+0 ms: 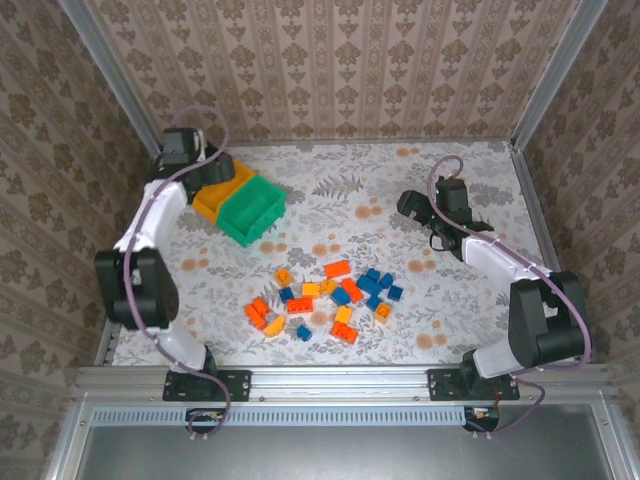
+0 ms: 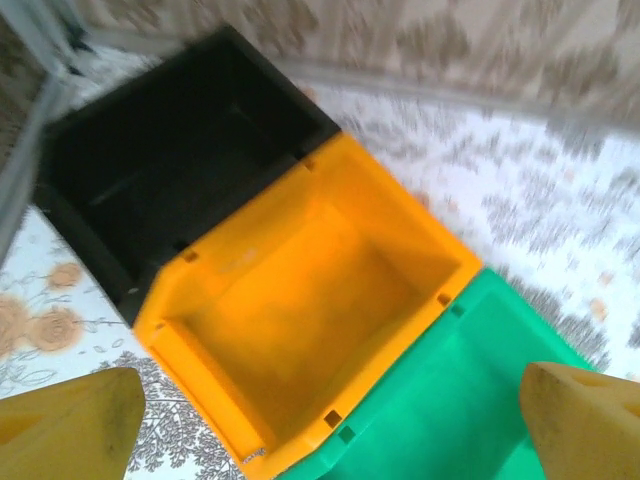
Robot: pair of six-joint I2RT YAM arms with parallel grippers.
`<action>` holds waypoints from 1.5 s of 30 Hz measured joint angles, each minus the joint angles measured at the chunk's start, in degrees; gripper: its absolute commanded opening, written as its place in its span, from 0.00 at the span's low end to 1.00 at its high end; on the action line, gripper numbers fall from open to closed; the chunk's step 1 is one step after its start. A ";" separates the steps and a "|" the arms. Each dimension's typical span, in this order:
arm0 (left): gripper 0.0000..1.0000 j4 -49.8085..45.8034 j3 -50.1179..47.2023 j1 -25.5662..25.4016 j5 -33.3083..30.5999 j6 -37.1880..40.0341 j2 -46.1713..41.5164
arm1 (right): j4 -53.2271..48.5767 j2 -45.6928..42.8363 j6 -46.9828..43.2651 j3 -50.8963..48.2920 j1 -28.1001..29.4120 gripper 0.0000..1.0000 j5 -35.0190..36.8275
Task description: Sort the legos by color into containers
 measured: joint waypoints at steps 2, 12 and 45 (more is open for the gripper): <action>0.97 -3.72 3.72 -1.64 -0.85 2.89 5.25 | -0.48 0.00 -0.39 0.00 0.04 1.00 -0.28; 0.93 -16.31 17.68 -4.87 -5.97 9.62 19.08 | -2.95 0.00 -1.14 1.14 0.24 1.00 -0.31; 0.48 -14.82 21.99 -20.72 8.24 -15.85 25.53 | -7.98 2.99 5.60 6.16 6.34 0.91 1.33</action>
